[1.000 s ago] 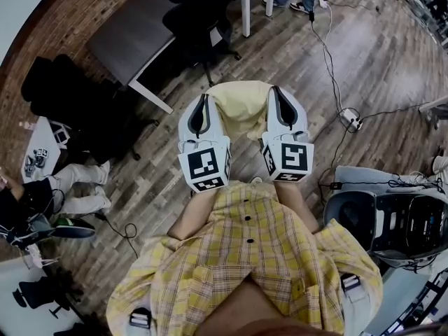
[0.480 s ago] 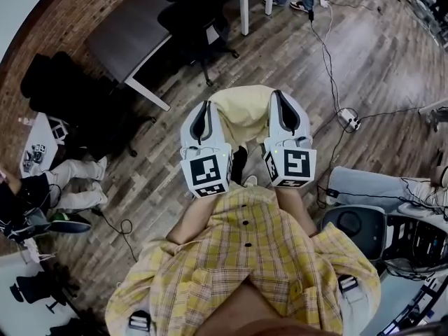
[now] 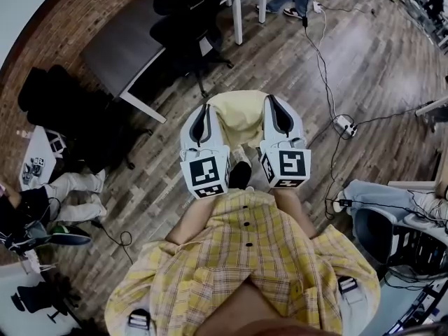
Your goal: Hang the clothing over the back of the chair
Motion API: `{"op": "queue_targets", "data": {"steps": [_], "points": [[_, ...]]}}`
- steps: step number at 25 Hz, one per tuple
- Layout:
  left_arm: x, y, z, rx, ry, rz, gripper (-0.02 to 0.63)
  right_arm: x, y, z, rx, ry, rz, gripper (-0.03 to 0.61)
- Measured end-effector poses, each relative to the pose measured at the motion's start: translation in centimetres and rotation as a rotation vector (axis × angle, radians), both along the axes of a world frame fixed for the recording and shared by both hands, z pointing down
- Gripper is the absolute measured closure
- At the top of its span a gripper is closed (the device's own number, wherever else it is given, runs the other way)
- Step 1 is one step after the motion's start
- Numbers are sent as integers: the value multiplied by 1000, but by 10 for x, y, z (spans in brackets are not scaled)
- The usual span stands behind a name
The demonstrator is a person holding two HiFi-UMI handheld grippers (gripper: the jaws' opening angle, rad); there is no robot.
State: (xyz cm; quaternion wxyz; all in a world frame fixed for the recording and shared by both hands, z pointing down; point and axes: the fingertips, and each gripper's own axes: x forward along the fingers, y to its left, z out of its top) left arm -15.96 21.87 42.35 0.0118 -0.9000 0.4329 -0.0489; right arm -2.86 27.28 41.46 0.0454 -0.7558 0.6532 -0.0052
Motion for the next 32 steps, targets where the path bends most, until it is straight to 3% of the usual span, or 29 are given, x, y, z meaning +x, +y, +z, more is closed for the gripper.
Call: {"op": "queue_targets", "data": {"steps": [12, 32], "points": [[31, -84, 4, -19, 30, -47, 598, 33, -90, 1, -27, 12, -56, 569], [67, -297, -16, -17, 46, -127, 598, 81, -313, -19, -26, 29, -105, 569]]}}
